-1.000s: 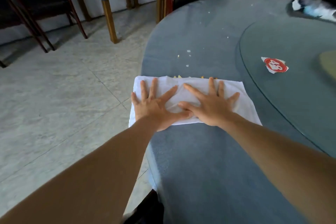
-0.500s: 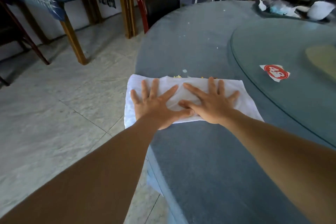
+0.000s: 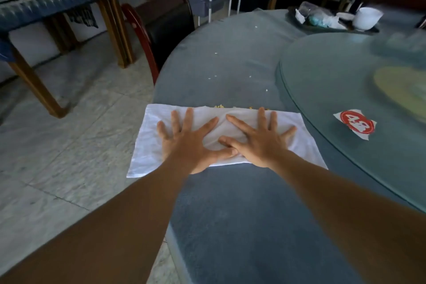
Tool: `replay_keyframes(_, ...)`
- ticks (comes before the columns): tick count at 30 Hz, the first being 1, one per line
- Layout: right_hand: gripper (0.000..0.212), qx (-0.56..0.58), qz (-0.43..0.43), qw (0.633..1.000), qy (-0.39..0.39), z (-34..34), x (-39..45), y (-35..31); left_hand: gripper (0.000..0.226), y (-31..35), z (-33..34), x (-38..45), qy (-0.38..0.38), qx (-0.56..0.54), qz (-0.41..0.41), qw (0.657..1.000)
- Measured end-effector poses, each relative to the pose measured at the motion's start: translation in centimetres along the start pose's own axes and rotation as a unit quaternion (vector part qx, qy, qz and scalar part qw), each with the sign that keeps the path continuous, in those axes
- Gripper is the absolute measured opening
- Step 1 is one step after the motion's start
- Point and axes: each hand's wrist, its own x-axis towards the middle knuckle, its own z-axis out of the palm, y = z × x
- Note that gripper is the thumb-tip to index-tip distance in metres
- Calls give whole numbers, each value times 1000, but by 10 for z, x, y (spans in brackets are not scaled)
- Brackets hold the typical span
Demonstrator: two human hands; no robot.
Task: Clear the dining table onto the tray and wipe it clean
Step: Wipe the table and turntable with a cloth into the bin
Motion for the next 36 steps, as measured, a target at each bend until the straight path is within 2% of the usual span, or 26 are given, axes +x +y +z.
replay_keyframes(14,81,4,60,998,10,-21,117,-16,109,-15,-28,138,6,18,67,998)
replay_keyframes(24,80,8,112,994,12,-40,204,-32,109,-26,-48,247,-3,-32,126,992)
replay_keyframes(36,76,39,165,985,14,-61,290,-48,109,-34,-70,360,-27,-33,178,983)
